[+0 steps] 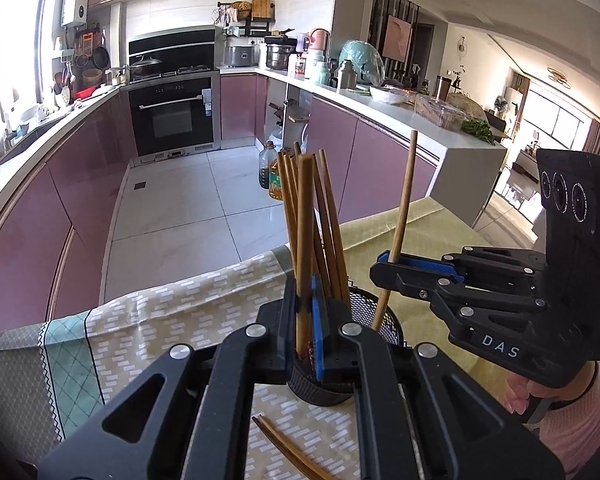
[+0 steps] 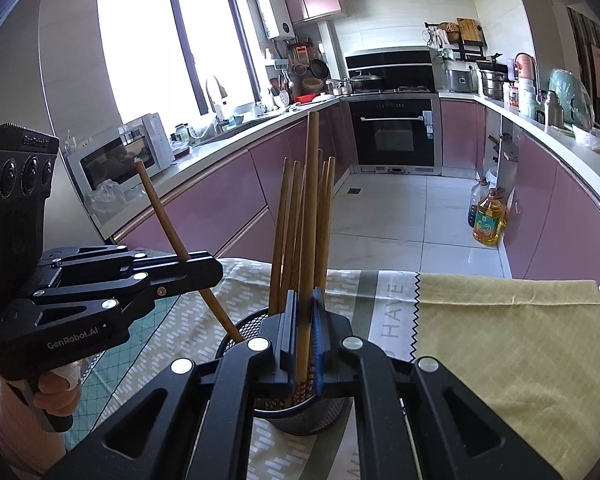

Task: Organize utensils
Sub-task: 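Lower the chopstick into the mesh cup with the right gripper, then open the right gripper and withdraw it from the mesh cup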

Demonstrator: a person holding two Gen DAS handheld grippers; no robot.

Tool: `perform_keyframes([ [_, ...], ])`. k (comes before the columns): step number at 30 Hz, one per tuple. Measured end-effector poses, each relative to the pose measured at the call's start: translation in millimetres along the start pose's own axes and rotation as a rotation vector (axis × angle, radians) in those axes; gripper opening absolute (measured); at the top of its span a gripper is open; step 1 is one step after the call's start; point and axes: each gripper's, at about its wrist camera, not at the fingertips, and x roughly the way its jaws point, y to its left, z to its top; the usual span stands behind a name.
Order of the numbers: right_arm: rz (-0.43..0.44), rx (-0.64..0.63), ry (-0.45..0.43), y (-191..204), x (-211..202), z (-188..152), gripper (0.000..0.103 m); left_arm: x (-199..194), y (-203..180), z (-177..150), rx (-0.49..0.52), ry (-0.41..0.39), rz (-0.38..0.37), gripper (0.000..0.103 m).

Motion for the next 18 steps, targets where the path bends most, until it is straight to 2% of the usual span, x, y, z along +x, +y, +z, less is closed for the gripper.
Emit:
perform_keyframes([
  [11, -0.013, 0.048, 0.002, -11.2, 11.7, -0.9, 0.008, 24.9, 15.4, 4.0, -0.051, 0.03, 0.0, 0.01],
  [15, -0.011, 0.047, -0.004, -12.4, 10.7, -2.2, 0.014, 27.9, 20.3, 0.4, -0.07, 0.03, -0.004, 0.017],
  [18, -0.008, 0.043, -0.007, -10.7, 8.5, -4.1, 0.017, 24.3, 23.6, -6.6, -0.081, 0.024, -0.007, 0.017],
])
